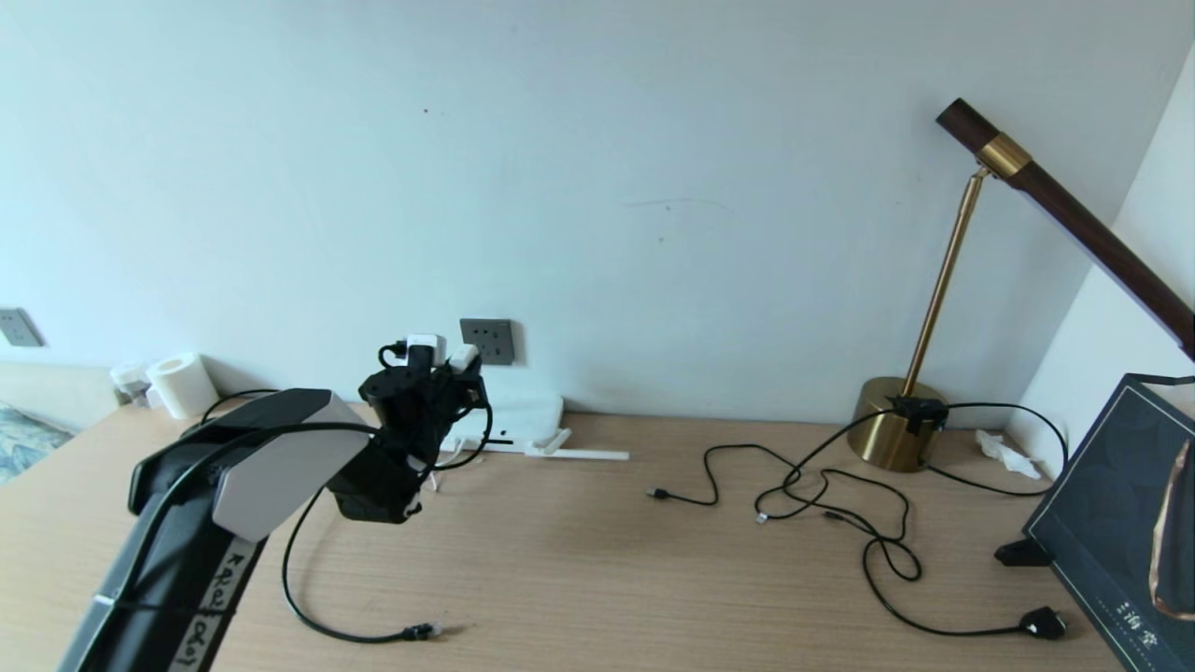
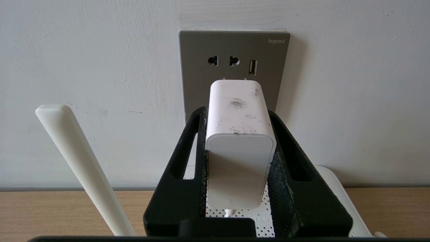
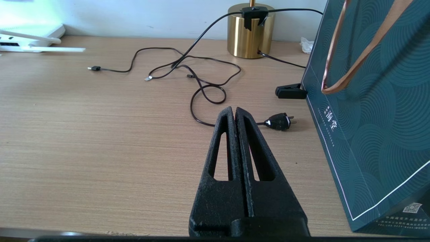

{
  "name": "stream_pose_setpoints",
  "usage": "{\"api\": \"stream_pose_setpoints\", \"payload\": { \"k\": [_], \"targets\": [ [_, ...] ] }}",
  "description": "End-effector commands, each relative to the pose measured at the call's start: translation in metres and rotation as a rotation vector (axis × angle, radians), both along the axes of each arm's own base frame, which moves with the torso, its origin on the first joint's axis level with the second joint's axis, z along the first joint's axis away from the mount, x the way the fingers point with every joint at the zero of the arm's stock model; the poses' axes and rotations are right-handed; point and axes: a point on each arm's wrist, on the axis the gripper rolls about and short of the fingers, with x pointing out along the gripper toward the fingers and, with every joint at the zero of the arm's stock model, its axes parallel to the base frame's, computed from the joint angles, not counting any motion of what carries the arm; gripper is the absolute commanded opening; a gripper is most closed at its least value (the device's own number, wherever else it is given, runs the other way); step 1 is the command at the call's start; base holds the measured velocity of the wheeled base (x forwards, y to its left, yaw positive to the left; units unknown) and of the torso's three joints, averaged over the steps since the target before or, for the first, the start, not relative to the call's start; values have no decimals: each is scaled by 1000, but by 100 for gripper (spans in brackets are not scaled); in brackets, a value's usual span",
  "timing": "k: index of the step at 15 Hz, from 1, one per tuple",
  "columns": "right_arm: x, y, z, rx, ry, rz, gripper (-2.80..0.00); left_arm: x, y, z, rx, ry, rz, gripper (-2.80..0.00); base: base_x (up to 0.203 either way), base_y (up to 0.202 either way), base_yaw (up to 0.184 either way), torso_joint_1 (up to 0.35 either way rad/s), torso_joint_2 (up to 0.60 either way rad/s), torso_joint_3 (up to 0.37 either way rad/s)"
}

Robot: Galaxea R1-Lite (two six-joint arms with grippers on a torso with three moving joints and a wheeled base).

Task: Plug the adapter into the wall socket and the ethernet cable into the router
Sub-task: Plug plug into socket

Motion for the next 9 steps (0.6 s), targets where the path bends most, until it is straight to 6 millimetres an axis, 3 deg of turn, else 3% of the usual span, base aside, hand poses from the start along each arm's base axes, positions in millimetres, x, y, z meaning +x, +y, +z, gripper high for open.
{"api": "stream_pose_setpoints", "payload": {
  "k": [1,9],
  "targets": [
    [0,0,0,1,1,0,-280,1,1,1,-2,-13,3,-280,0,0,0,0,0,0],
    [0,0,0,1,1,0,-280,6,4,6,-4,-20,19,-280,0,0,0,0,0,0]
  ]
}}
